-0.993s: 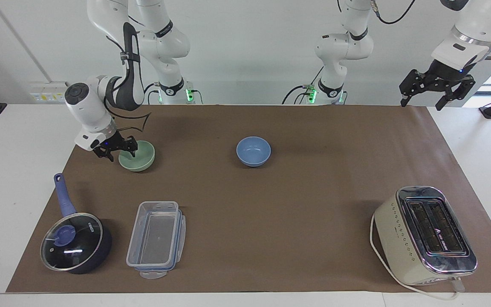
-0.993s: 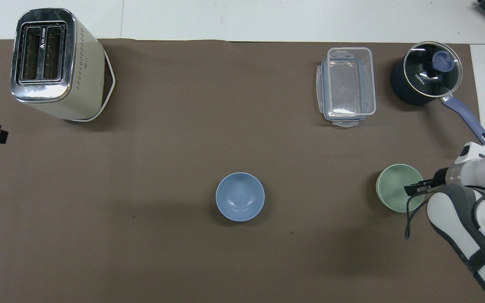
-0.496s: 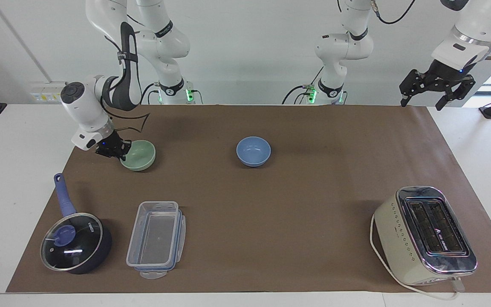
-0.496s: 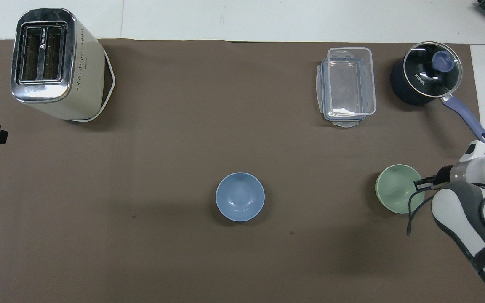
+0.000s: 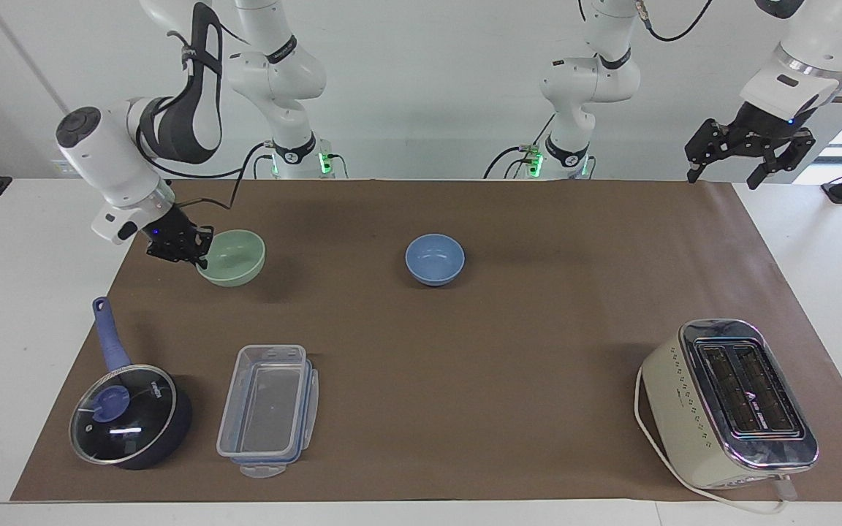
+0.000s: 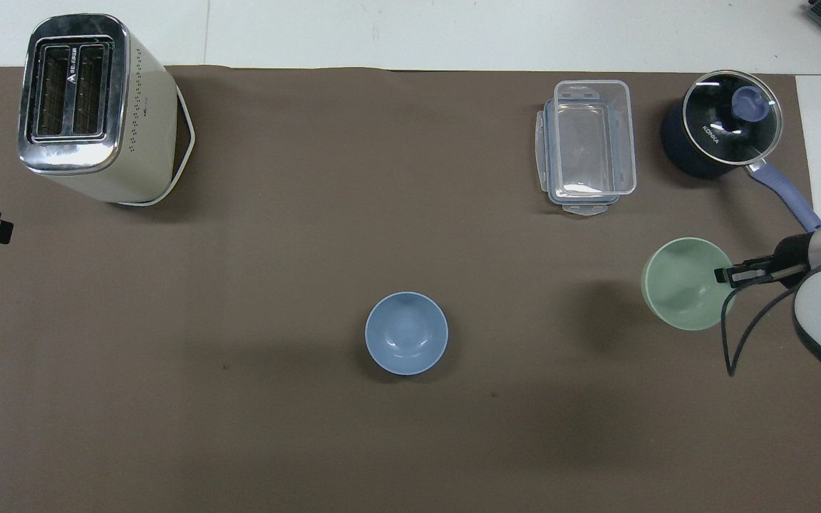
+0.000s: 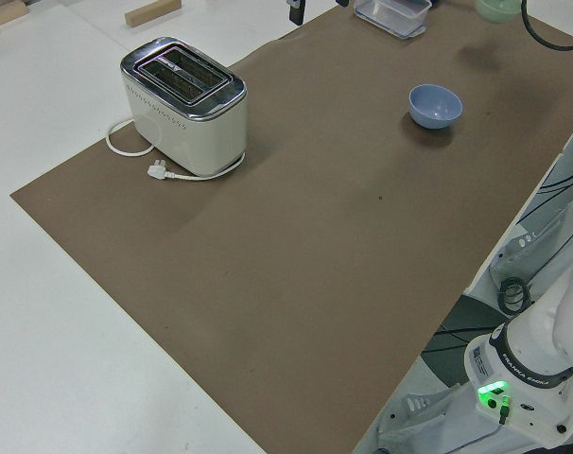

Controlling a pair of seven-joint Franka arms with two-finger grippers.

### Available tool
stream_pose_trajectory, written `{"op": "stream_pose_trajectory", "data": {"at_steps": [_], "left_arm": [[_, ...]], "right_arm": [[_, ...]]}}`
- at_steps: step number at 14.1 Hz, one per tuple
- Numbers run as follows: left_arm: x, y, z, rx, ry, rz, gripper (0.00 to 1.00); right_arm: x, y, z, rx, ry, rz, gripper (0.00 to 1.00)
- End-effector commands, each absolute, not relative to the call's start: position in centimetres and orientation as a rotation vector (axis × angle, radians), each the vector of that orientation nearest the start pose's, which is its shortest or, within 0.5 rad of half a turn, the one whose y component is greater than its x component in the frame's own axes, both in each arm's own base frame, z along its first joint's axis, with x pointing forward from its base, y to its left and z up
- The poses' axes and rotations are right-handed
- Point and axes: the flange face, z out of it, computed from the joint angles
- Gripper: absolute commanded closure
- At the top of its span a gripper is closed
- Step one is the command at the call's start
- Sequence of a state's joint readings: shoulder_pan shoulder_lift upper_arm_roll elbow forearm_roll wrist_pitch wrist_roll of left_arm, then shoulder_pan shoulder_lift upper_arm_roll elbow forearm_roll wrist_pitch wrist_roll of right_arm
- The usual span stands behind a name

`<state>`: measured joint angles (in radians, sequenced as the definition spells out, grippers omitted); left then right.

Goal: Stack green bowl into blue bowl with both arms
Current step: 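Carry the green bowl over the blue bowl and lower it inside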

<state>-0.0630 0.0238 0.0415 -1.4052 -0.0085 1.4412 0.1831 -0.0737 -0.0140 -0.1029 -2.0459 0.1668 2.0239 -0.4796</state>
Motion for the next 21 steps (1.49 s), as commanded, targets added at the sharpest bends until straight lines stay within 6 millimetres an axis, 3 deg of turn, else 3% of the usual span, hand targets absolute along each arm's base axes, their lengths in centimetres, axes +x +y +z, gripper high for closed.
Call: {"op": "stream_pose_trajectory", "data": {"at_steps": [1,4,7,10,14,16,21], "left_arm": [[54.2,-1.0,68.2,-3.117,0.315,-0.011,0.00],[54.2,-1.0,68.2,-3.117,0.315,-0.009,0.00],[54.2,-1.0,68.2,-3.117,0.315,-0.011,0.00],[54.2,-1.0,68.2,-3.117,0.315,-0.011,0.00],[54.2,-1.0,68.2,-3.117,0.315,-0.011,0.00],[54.2,-1.1,68.2,-3.117,0.317,-0.009,0.00],[54.2,-1.0,68.2,-3.117,0.315,-0.011,0.00]], "right_arm": [[55.7,-4.3,47.3,-2.942,-0.402,-0.090,1.00],[56.6,3.9,48.7,-2.958,-0.274,-0.050,1.00],[55.4,13.3,48.9,-2.977,-0.130,-0.017,1.00],[54.1,21.2,46.6,-2.990,-0.006,0.018,1.00],[52.2,28.7,43.2,-2.999,0.090,0.025,1.00],[51.0,30.6,42.0,-3.005,0.102,0.041,1.00],[47.8,30.3,39.3,-3.025,0.077,0.095,1.00]]}}
